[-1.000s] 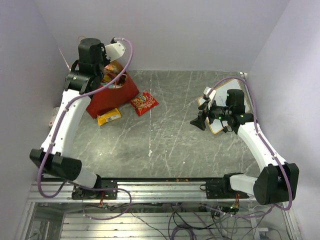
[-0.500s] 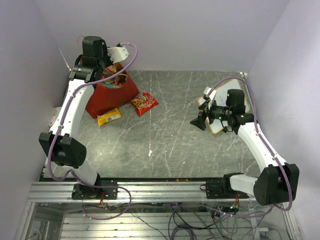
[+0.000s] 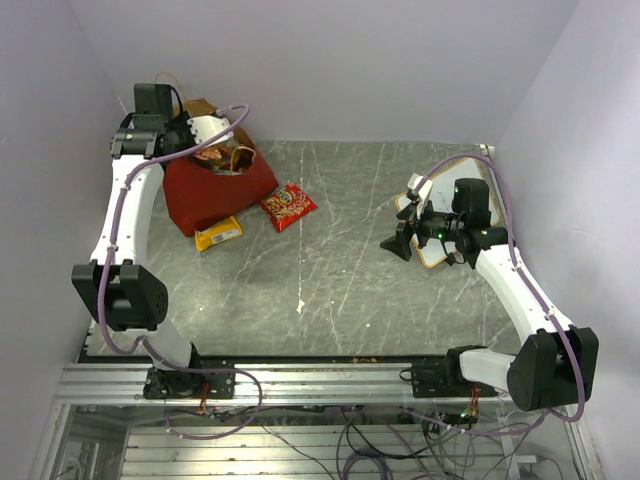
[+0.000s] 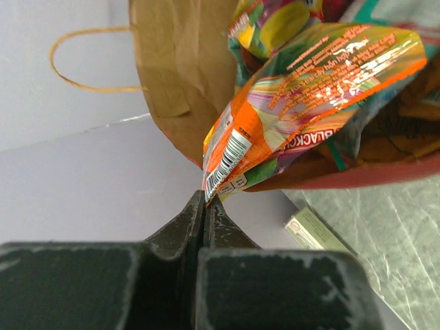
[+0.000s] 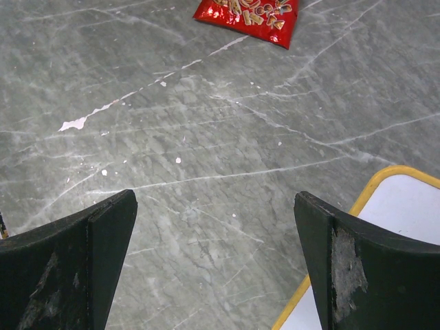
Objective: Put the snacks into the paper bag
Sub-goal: Place the snack in the paper bag.
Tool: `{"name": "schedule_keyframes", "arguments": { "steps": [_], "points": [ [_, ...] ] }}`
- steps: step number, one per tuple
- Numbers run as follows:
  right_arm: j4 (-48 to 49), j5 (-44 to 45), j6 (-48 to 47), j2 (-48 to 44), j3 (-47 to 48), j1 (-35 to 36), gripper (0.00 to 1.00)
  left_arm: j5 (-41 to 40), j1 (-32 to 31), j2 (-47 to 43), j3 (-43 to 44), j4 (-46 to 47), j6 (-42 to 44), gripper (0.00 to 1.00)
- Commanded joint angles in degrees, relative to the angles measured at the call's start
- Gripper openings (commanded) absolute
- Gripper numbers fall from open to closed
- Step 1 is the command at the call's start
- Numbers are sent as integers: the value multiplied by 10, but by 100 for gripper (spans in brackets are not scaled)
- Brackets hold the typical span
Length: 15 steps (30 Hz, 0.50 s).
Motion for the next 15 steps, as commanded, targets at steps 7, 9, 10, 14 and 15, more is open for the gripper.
{"name": "schedule_keyframes", "arguments": {
  "steps": [7, 9, 10, 14, 15],
  "points": [
    [8, -3, -3, -6, -5, -3, 98, 29, 32, -34, 8, -81, 49, 7],
    [8, -3, -3, -5, -5, -3, 98, 27, 32, -24, 27, -103, 53, 7],
    [8, -4, -3, -3, -5, -3, 98, 27, 32, -19, 41, -113, 52, 7],
    [6, -5, -3, 0, -3, -3, 98, 28, 32, 16, 88, -140, 41, 7],
    [6, -4, -4, 0, -3, -3, 98, 28, 31, 27, 99, -146, 36, 7]
  ]
}}
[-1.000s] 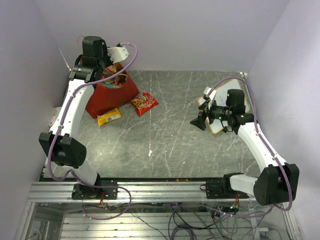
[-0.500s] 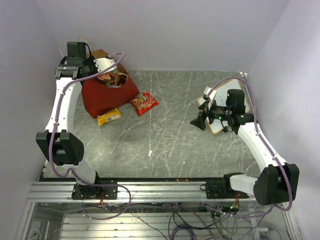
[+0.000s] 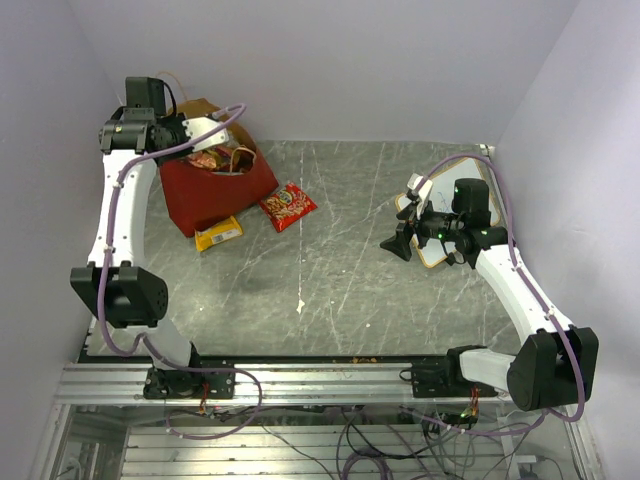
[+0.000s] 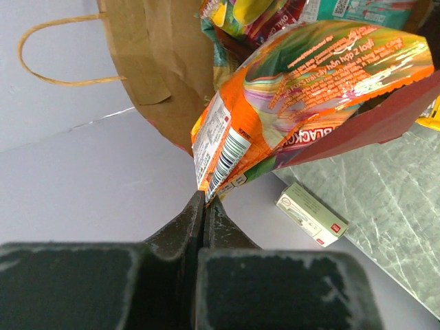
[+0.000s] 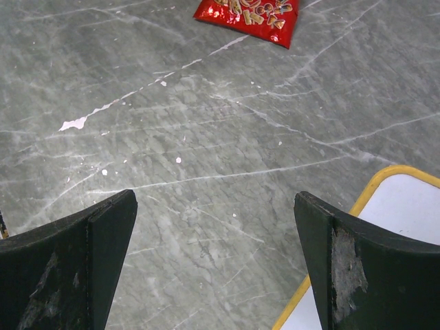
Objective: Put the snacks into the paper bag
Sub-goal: Place the snack in the paper bag.
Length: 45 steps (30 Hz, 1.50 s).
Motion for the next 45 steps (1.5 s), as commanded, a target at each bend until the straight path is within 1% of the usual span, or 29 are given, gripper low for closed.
{"name": "schedule_keyframes", "arguments": {
  "steps": [1, 7, 11, 13, 18, 28, 34, 40, 45],
  "points": [
    [7, -4, -4, -1, -3, -3, 98, 8, 5, 36, 63, -38, -4, 7],
    [6, 1, -5, -1, -4, -3, 98, -28, -8, 97, 123, -77, -6, 7],
    [6, 1, -5, -2, -3, -3, 98, -56, -8, 128, 147, -92, -5, 7],
    [5, 1, -6, -3, -3, -4, 98, -70, -26, 136, 150, -85, -13, 8],
    [6, 2, -8, -6, -4, -3, 98, -76, -32, 128, 129, -57, -38, 17],
    [6, 8, -9, -1, -4, -3, 98, -69, -33, 70, 84, -1, -62, 43],
    [5, 10, -10, 1, -4, -3, 98, -71, -34, 39, 78, 11, -82, 51],
    [6, 10, -10, 2, -4, -3, 98, -44, -35, -19, 31, 83, -155, 66],
    [6, 9, -10, 3, -3, -2, 98, -35, -36, -25, 19, 128, -250, 68]
  ]
}}
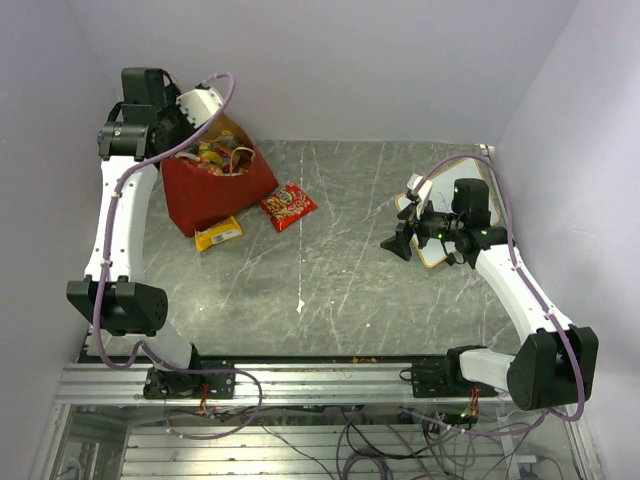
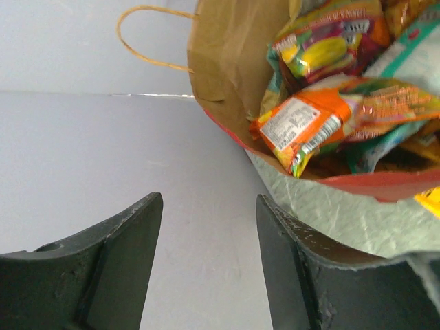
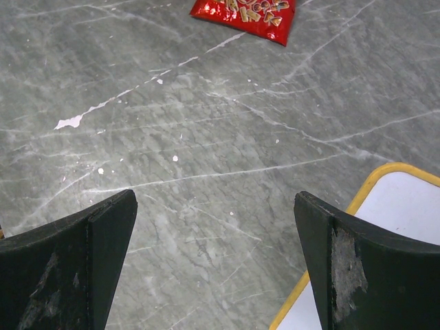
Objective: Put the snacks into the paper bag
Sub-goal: Place the snack in the paper bag.
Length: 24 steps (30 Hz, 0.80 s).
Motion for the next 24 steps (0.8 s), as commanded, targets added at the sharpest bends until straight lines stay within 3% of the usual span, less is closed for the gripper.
{"name": "schedule_keyframes", "arguments": {
  "steps": [1, 11, 18, 24],
  "points": [
    [6, 3, -6, 2, -4, -3, 98, 23, -4, 0, -9, 69, -112, 68],
    [6, 0, -5, -1, -5, -2, 98, 39, -3, 118, 74, 49, -283, 70],
    [9, -6, -3, -7, -7, -2, 98, 35, -3, 217, 163, -77, -270, 73],
    [9, -7, -2, -10, -7, -3, 99, 42, -3, 235, 156, -143, -255, 70]
  ]
}}
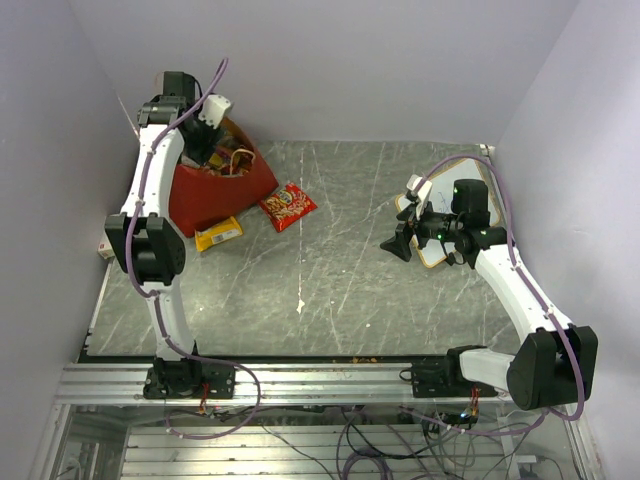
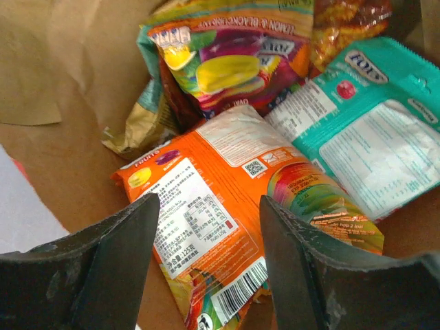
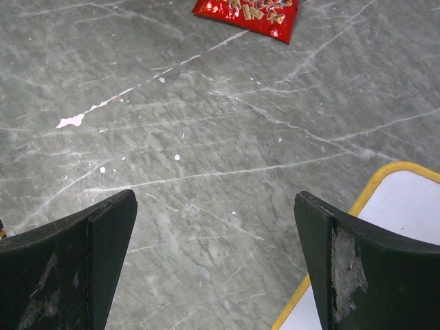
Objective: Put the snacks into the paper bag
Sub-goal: Place the snack in the paper bag, then pick up the snack from the center of the board.
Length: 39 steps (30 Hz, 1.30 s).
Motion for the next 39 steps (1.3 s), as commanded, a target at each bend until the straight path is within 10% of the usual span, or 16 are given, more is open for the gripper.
{"name": "schedule_keyframes", "arguments": {
  "steps": [1, 18, 39],
  "points": [
    [10, -5, -2, -12, -5, -2, 99, 10, -3, -1, 6, -72, 3, 71],
    [10, -3, -2, -16, -5, -3, 99, 38, -6, -83, 24, 17, -38, 88],
    [31, 22, 32, -4, -4, -3, 100, 264, -40, -465, -388, 261, -92, 91]
  ]
}}
